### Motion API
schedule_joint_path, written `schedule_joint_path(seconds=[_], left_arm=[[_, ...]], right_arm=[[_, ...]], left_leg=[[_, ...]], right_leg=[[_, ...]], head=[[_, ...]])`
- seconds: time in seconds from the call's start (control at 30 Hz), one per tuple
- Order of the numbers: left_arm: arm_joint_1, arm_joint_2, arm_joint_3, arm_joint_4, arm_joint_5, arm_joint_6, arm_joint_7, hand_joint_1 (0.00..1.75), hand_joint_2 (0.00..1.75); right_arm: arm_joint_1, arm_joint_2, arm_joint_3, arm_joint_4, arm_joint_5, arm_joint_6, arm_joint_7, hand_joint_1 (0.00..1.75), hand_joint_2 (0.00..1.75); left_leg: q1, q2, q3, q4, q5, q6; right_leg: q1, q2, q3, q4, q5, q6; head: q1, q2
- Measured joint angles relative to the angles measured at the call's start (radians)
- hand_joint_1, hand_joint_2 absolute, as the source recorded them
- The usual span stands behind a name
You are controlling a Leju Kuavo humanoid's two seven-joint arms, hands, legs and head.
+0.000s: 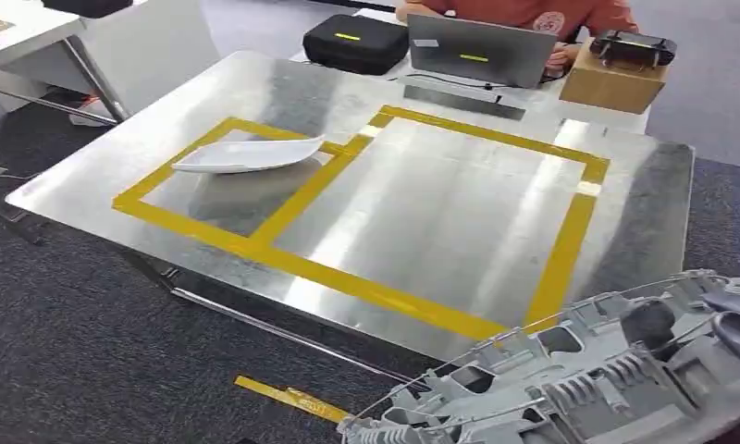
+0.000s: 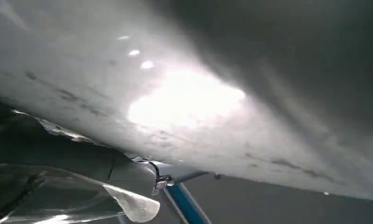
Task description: Take the parts from the cabinet and place them on the table.
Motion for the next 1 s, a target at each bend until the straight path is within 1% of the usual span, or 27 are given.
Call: schedule_joint_path(seconds=[0.03, 0.07, 0.17, 0.2, 0.23, 0.27, 0.3, 0.33, 0.37, 0.4, 0.43, 0.47, 0.5, 0.53, 0.57, 0.6, 0.67, 0.7, 0.73, 0.77, 0.8, 0.83, 0.87, 0.9, 0.93, 0.97, 1.0], left_arm=[[0.000, 0.002, 0.000, 0.000, 0.000, 0.000, 0.002, 0.00, 1.75], [0.001, 0.002, 0.000, 0.000, 0.000, -0.001, 0.004, 0.00, 1.75], [-0.001, 0.005, 0.000, 0.000, 0.003, -0.001, 0.005, 0.00, 1.75], [-0.001, 0.005, 0.000, 0.000, 0.003, -0.001, 0.005, 0.00, 1.75], [0.000, 0.005, 0.000, 0.000, 0.005, -0.002, 0.005, 0.00, 1.75], [0.003, 0.005, 0.000, 0.000, 0.006, -0.002, 0.005, 0.00, 1.75], [0.000, 0.006, 0.001, 0.000, 0.013, -0.002, 0.005, 0.00, 1.75], [-0.005, 0.007, 0.001, 0.000, 0.017, -0.002, 0.004, 0.00, 1.75], [-0.011, 0.007, 0.002, 0.000, 0.018, -0.003, 0.004, 0.00, 1.75], [-0.013, 0.007, 0.002, 0.000, 0.018, -0.003, 0.004, 0.00, 1.75], [-0.011, 0.007, 0.002, 0.000, 0.018, -0.003, 0.004, 0.00, 1.75], [-0.010, 0.007, 0.002, 0.000, 0.017, -0.003, 0.004, 0.00, 1.75], [-0.006, 0.006, 0.002, 0.000, 0.016, -0.003, 0.005, 0.00, 1.75], [-0.001, 0.008, 0.002, 0.000, 0.016, -0.003, 0.005, 0.00, 1.75], [0.003, 0.009, 0.002, 0.000, 0.017, -0.003, 0.005, 0.00, 1.75], [0.002, 0.008, 0.003, 0.000, 0.018, -0.003, 0.005, 0.00, 1.75], [0.000, 0.007, 0.003, 0.000, 0.018, -0.003, 0.005, 0.00, 1.75], [0.000, 0.001, 0.003, 0.000, 0.018, -0.003, 0.005, 0.00, 1.75], [0.000, 0.003, 0.003, 0.000, 0.018, -0.003, 0.005, 0.00, 1.75], [0.002, -0.002, 0.003, 0.000, 0.018, -0.003, 0.005, 0.00, 1.75], [0.004, -0.001, 0.003, 0.000, 0.019, -0.002, 0.005, 0.00, 1.75], [0.008, 0.002, 0.004, 0.000, 0.021, -0.002, 0.005, 0.00, 1.75], [0.008, 0.003, 0.004, 0.000, 0.022, -0.001, 0.005, 0.00, 1.75], [0.008, 0.003, 0.004, 0.000, 0.022, 0.003, 0.005, 0.00, 1.75], [0.008, 0.003, 0.004, 0.000, 0.023, 0.007, 0.005, 0.00, 1.75], [0.008, 0.002, 0.005, 0.000, 0.023, 0.012, 0.004, 0.00, 1.75], [0.008, 0.001, 0.005, 0.000, 0.024, 0.016, 0.003, 0.00, 1.75]], right_arm=[[-0.001, 0.000, 0.000, 0.000, 0.000, 0.000, 0.000, 1.75, 1.75], [-0.001, 0.000, 0.000, 0.000, 0.001, 0.000, 0.000, 1.75, 1.75], [0.002, 0.000, 0.000, 0.000, 0.004, 0.000, 0.000, 1.75, 1.75], [0.003, 0.000, 0.000, 0.000, 0.004, 0.000, 0.000, 1.75, 1.75], [0.002, 0.000, 0.000, 0.000, 0.005, 0.000, 0.000, 1.75, 1.75], [0.002, 0.000, 0.001, 0.000, 0.006, 0.000, -0.001, 1.75, 1.75], [0.003, 0.000, 0.002, 0.000, 0.007, 0.000, -0.001, 1.75, 1.75], [0.003, 0.000, 0.002, 0.000, 0.007, 0.000, -0.001, 1.75, 1.75], [0.004, 0.000, 0.002, 0.001, 0.008, 0.000, -0.001, 1.75, 1.75], [0.004, 0.000, 0.002, 0.001, 0.008, 0.000, -0.001, 1.75, 1.75], [0.004, 0.000, 0.002, 0.001, 0.008, 0.000, -0.001, 1.75, 1.75], [0.004, 0.000, 0.002, 0.001, 0.008, 0.000, -0.001, 1.75, 1.75], [0.004, 0.000, 0.002, 0.001, 0.008, 0.000, -0.001, 1.75, 1.75], [0.005, 0.000, 0.002, 0.001, 0.008, 0.000, -0.001, 1.75, 1.75], [0.003, 0.000, 0.002, 0.002, 0.008, 0.000, -0.001, 1.75, 1.75], [0.004, 0.000, 0.002, 0.003, 0.008, 0.000, -0.001, 1.75, 1.75], [0.007, 0.000, 0.002, 0.003, 0.010, 0.000, -0.001, 1.75, 1.75], [0.007, 0.000, 0.002, 0.003, 0.010, 0.000, -0.001, 1.75, 1.75], [0.009, 0.000, 0.002, 0.003, 0.010, 0.000, 0.000, 1.75, 1.75], [0.004, 0.000, 0.002, 0.004, 0.011, 0.000, 0.000, 1.75, 1.75], [0.003, 0.000, 0.002, 0.004, 0.011, 0.000, 0.000, 1.75, 1.75], [0.004, 0.000, 0.002, 0.006, 0.013, 0.000, 0.000, 1.75, 1.75], [0.004, 0.000, 0.002, 0.007, 0.013, 0.000, 0.000, 1.75, 1.75], [0.005, 0.000, 0.002, 0.009, 0.013, 0.000, 0.000, 1.75, 1.75], [0.006, 0.000, 0.002, 0.009, 0.014, 0.000, 0.002, 1.75, 1.75], [0.006, 0.000, 0.002, 0.009, 0.014, 0.000, 0.002, 1.75, 1.75], [0.006, 0.000, 0.002, 0.009, 0.013, 0.000, 0.002, 1.75, 1.75]], left_leg=[[-0.007, 0.008, 0.001, 0.001, -0.004, -0.006], [-0.011, 0.014, -0.003, 0.006, -0.008, -0.012], [-0.011, 0.042, 0.007, 0.004, -0.011, -0.022], [-0.007, 0.029, 0.007, 0.009, -0.021, -0.032], [-0.004, -0.021, -0.003, 0.037, -0.043, -0.038], [-0.002, -0.055, -0.033, 0.105, -0.085, -0.040], [-0.001, -0.067, -0.073, 0.193, -0.127, -0.041], [-0.003, -0.070, -0.108, 0.272, -0.156, -0.042], [-0.004, -0.071, -0.132, 0.325, -0.167, -0.041], [-0.004, -0.072, -0.131, 0.324, -0.150, -0.038], [-0.004, -0.073, -0.114, 0.280, -0.109, -0.033], [-0.004, -0.078, -0.082, 0.205, -0.059, -0.027], [-0.004, -0.103, -0.044, 0.110, -0.005, -0.020], [-0.003, -0.158, -0.023, 0.052, 0.011, -0.011], [0.001, -0.172, -0.020, 0.037, 0.009, -0.007], [-0.003, -0.163, -0.009, 0.019, -0.006, -0.006], [-0.005, -0.145, -0.012, 0.017, -0.005, -0.003], [0.006, -0.128, -0.008, -0.001, 0.003, 0.001], [0.007, -0.114, -0.002, -0.008, 0.007, 0.006], [0.007, -0.102, -0.002, -0.009, 0.008, 0.011], [0.007, -0.087, -0.003, -0.008, 0.008, 0.011], [0.005, -0.074, -0.003, -0.008, 0.006, 0.013], [0.004, -0.062, -0.004, -0.007, 0.006, 0.013], [0.005, -0.053, -0.003, -0.007, 0.005, 0.012], [0.005, -0.047, -0.002, -0.007, 0.003, 0.010], [0.005, -0.044, 0.001, -0.007, 0.001, 0.007], [0.006, -0.042, 0.004, -0.005, -0.001, 0.003]], right_leg=[[0.013, -0.047, 0.023, -0.040, -0.029, -0.006], [0.010, -0.031, 0.029, -0.045, -0.020, -0.019], [0.013, 0.000, 0.021, -0.040, -0.023, -0.033], [0.004, 0.012, 0.024, -0.046, -0.017, -0.042], [0.004, 0.021, 0.023, -0.046, -0.017, -0.045], [0.003, 0.032, 0.022, -0.045, -0.016, -0.051], [0.004, 0.043, 0.022, -0.045, -0.016, -0.053], [0.005, 0.054, 0.022, -0.045, -0.016, -0.053], [0.007, 0.067, 0.023, -0.044, -0.016, -0.053], [0.008, 0.082, 0.025, -0.044, -0.017, -0.053], [0.009, 0.098, 0.027, -0.044, -0.017, -0.053], [0.010, 0.114, 0.029, -0.044, -0.016, -0.053], [0.010, 0.129, 0.031, -0.044, -0.016, -0.053], [0.007, 0.138, 0.029, -0.044, -0.015, -0.052], [0.012, 0.152, 0.024, -0.039, -0.013, -0.046], [0.006, 0.162, 0.014, -0.038, -0.009, -0.040], [0.003, 0.182, 0.007, -0.048, -0.001, -0.026], [0.010, 0.190, -0.002, -0.046, -0.001, -0.021], [0.013, 0.128, -0.010, -0.031, -0.015, -0.018], [0.012, 0.082, -0.035, 0.019, -0.048, -0.015], [0.011, 0.060, -0.071, 0.093, -0.085, -0.010], [0.007, 0.051, -0.113, 0.182, -0.121, -0.005], [0.003, 0.048, -0.145, 0.246, -0.140, 0.000], [0.001, 0.046, -0.151, 0.260, -0.133, 0.004], [-0.002, 0.044, -0.132, 0.229, -0.106, 0.007], [-0.006, 0.041, -0.089, 0.154, -0.064, 0.008], [-0.008, 0.035, -0.035, 0.058, -0.024, 0.008]], head=[[0.001, 0.000], [-0.001, 0.000], [0.000, 0.000], [-0.001, 0.000], [-0.006, 0.000], [-0.008, 0.000], [-0.008, 0.000], [-0.008, 0.000], [-0.008, 0.000], [-0.008, 0.000], [-0.008, 0.000], [-0.008, 0.000], [-0.008, 0.000], [-0.007, 0.000], [-0.007, 0.000], [-0.011, 0.000], [-0.011, 0.000], [-0.013, 0.000], [-0.010, 0.000], [0.001, 0.000], [0.000, 0.000], [0.000, 0.000], [0.000, 0.000], [0.000, 0.000], [0.000, 0.000], [0.001, 0.000], [0.000, 0.000]])
